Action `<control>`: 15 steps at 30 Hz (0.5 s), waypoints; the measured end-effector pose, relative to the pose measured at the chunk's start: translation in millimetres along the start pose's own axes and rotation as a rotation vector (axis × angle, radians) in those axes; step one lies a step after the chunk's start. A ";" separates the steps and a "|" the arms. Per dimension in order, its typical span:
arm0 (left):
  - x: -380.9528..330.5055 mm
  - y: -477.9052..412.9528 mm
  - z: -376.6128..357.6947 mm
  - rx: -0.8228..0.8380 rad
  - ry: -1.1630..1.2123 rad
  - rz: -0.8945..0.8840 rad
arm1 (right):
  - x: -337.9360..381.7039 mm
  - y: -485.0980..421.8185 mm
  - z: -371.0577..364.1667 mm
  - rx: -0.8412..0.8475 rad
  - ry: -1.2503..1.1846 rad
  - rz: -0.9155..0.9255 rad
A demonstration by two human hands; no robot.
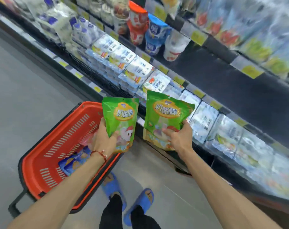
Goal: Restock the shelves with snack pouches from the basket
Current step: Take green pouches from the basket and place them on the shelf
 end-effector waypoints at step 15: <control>-115.8 -75.2 -132.7 -0.005 0.157 -0.246 | -3.7 -123.4 78.3 -0.233 -0.153 0.149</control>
Point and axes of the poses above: each hand's wrist, its own y-axis away from the middle knuckle, its own z-axis out of the back of the hand, x = y × z, the point moved 3 cm from there along -y, towards the middle knuckle, and after that the axes turned 7 degrees about -x, right-handed, at the moved point
